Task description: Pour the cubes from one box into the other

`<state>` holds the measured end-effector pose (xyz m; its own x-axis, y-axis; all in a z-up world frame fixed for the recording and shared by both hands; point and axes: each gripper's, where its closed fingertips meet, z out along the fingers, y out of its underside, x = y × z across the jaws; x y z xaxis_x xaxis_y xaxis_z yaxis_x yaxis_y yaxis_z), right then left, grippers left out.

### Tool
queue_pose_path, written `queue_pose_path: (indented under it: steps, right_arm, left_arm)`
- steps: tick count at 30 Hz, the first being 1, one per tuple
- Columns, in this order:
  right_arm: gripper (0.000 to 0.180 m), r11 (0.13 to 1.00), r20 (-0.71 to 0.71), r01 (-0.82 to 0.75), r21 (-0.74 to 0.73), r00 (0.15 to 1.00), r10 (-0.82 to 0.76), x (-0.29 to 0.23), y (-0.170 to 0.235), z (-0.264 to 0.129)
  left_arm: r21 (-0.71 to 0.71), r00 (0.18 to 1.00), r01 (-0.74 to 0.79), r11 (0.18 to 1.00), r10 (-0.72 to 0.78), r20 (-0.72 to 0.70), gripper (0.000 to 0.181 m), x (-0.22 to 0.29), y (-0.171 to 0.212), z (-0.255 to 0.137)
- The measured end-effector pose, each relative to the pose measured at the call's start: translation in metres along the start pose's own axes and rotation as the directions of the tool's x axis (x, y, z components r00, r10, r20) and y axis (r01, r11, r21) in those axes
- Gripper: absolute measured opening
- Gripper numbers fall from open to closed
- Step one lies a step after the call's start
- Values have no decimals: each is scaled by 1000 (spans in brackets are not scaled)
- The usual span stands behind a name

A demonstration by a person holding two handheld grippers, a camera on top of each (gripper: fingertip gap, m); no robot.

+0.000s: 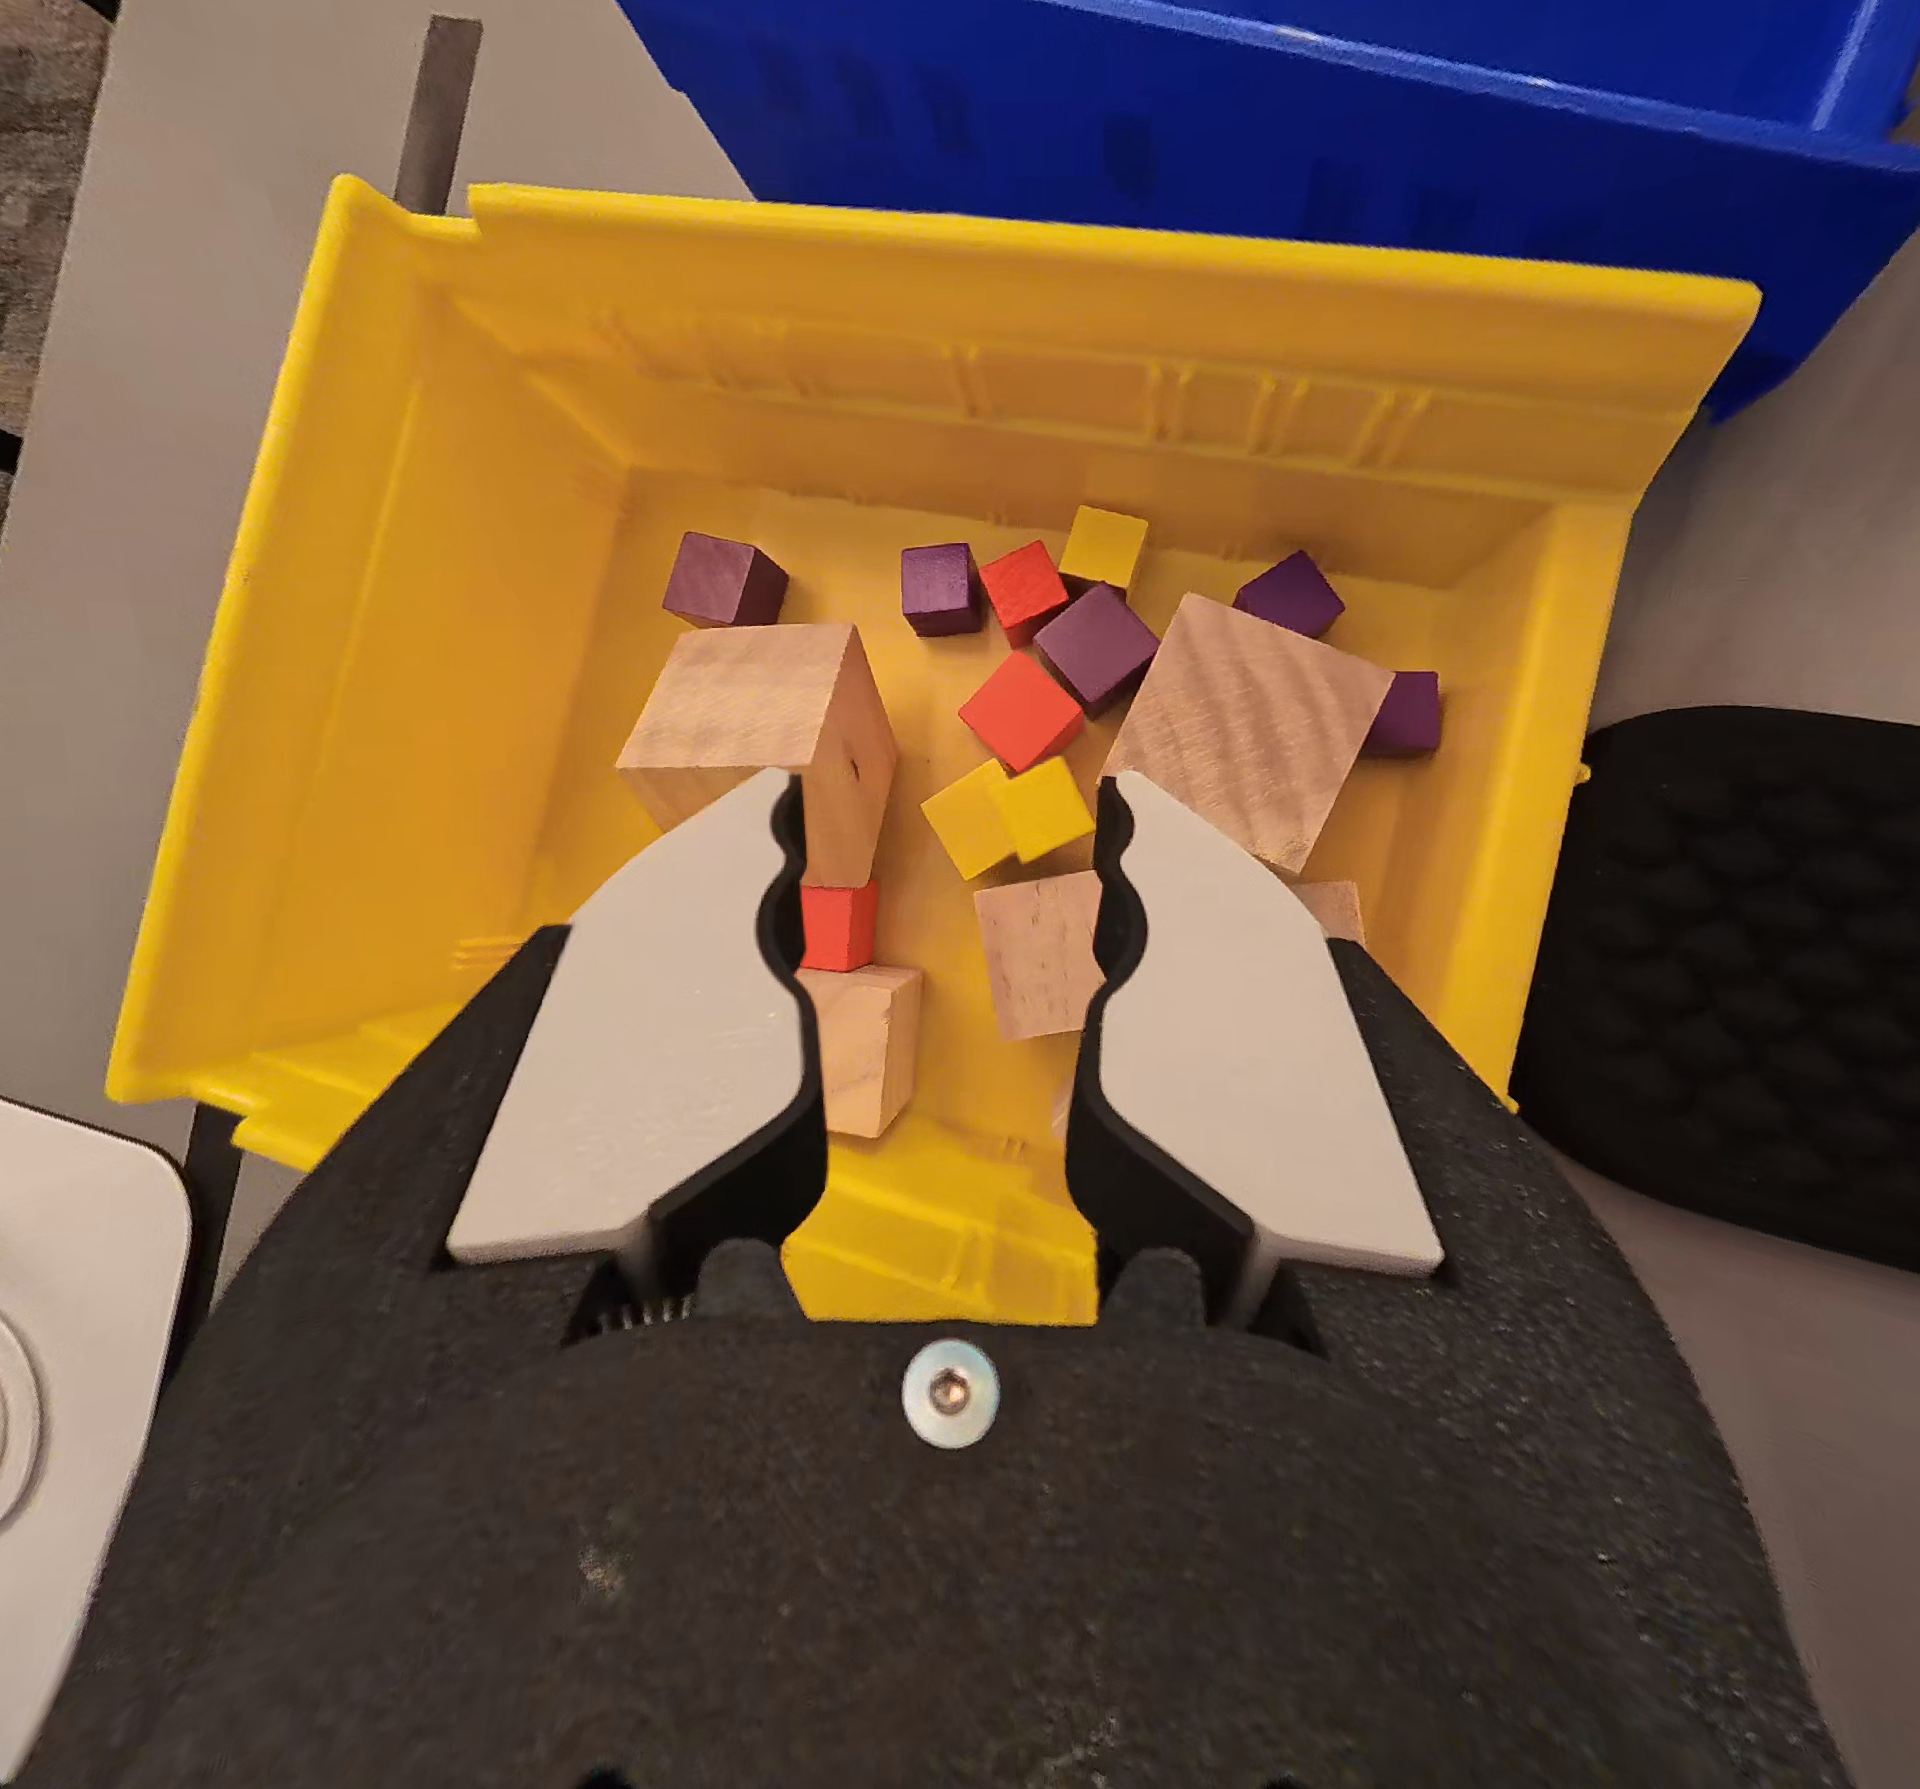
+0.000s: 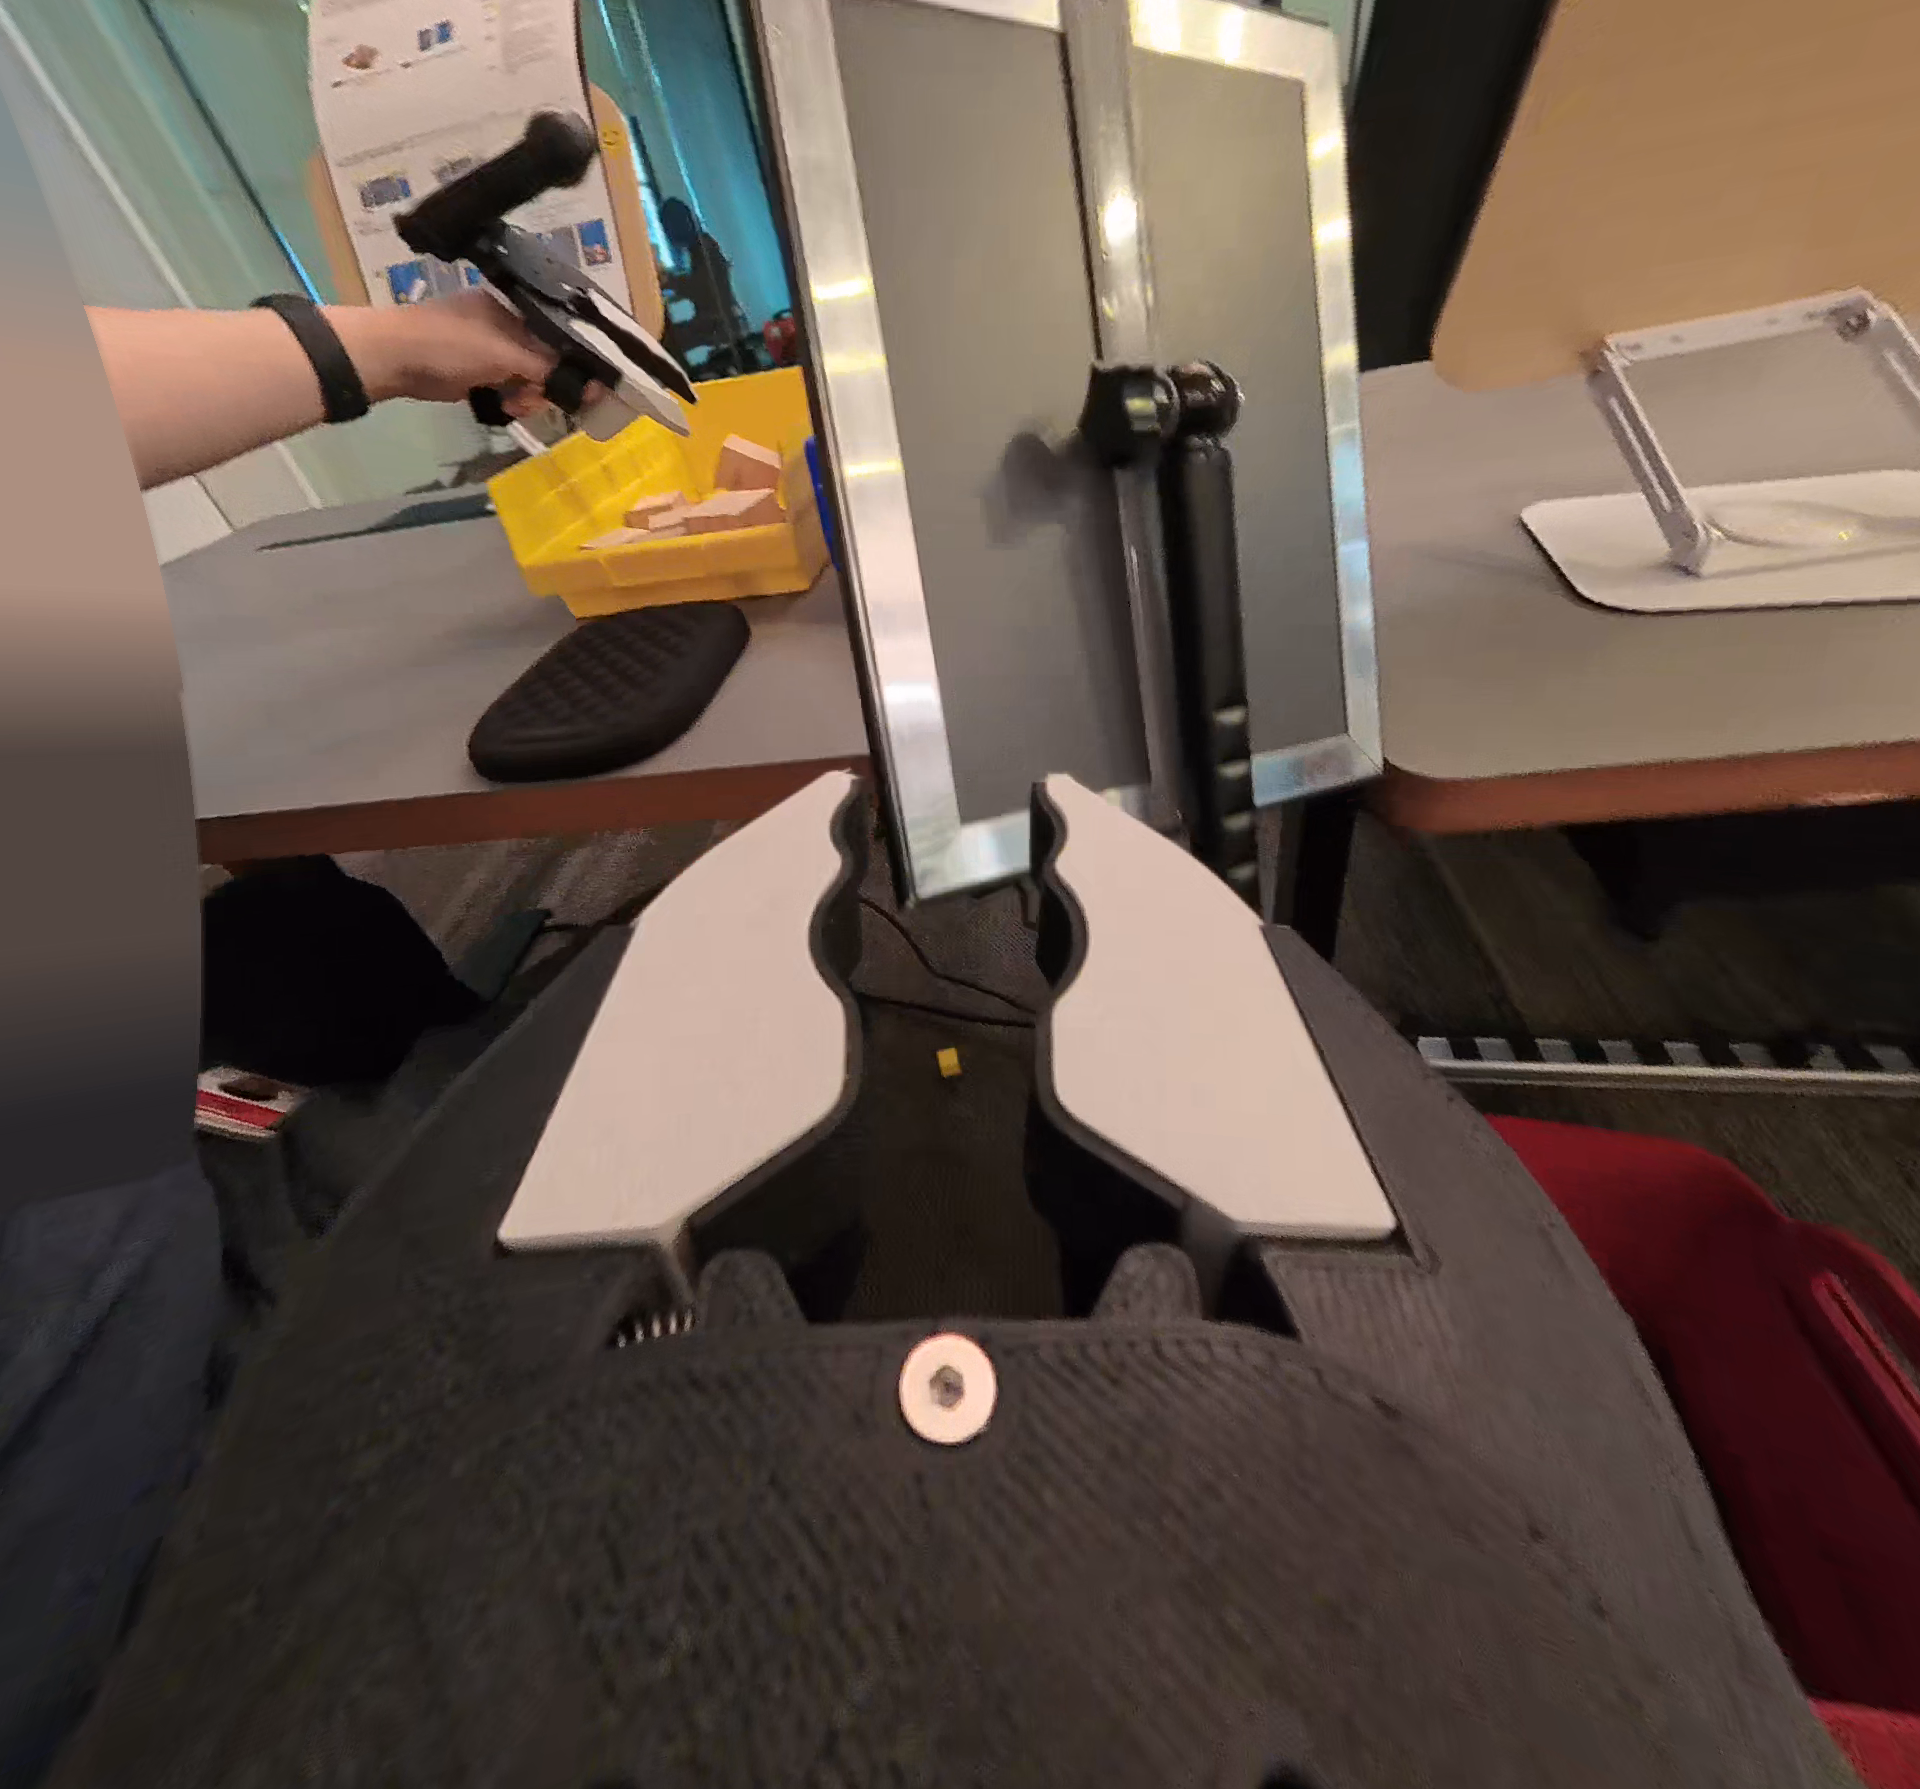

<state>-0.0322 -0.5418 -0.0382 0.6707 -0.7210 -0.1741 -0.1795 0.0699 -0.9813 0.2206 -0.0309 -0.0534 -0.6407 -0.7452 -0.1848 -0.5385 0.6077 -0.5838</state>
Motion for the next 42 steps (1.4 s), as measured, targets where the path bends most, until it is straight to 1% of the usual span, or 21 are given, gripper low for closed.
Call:
queue_pose_path:
  steps: [2,4,7,9,11,13,17,21,24,27,29,31,37,42]
  right_arm:
    - [30,1000,-9,9,8,1000,-9,5,13,-7]
    - [30,999,8,35,7,999,-35,3,27,-8]
    - [30,996,56,87,10,995,-87,-12,46,2]
    - [30,991,78,132,1,988,-131,-26,53,13]
    - [30,984,83,177,1,981,-177,-39,51,27]
    - [31,978,112,209,6,972,-208,-59,44,42]
    - [34,965,165,264,-5,952,-259,-102,30,69]
    - [35,942,159,325,-88,938,-309,-133,33,97]
    - [38,935,172,330,-131,936,-306,-156,41,116]
    - [39,936,171,315,-160,942,-288,-172,48,130]
    - [39,938,161,303,-171,947,-277,-178,54,137]
    - [40,937,146,300,-178,950,-276,-181,59,140]
    - [40,943,88,254,-215,967,-240,-167,72,144]
    - [40,967,13,199,-156,980,-200,-134,59,143]
  left_arm:
    - [26,1000,25,999,-25,4,59,-1,-2,-6]
    - [83,999,43,996,-44,-1,60,4,-7,-19]
    - [207,998,65,976,-64,-15,61,22,-11,-48]
    - [287,997,76,955,-74,-15,62,36,-6,-73]
    - [350,997,80,933,-78,-18,64,52,5,-99]
    - [382,996,87,920,-89,-12,68,65,23,-122]
    - [468,991,130,874,-118,-56,69,91,56,-162]
    - [537,993,117,836,-115,-39,69,100,83,-189]
    - [545,990,140,827,-127,-61,70,99,99,-195]
    - [559,979,201,805,-150,-136,70,102,109,-198]
    - [566,979,201,800,-136,-155,68,103,111,-200]
    - [575,984,168,801,-98,-150,68,106,109,-202]
    - [592,980,98,800,24,-196,67,128,85,-201]
    - [593,958,88,800,96,-271,66,141,51,-183]
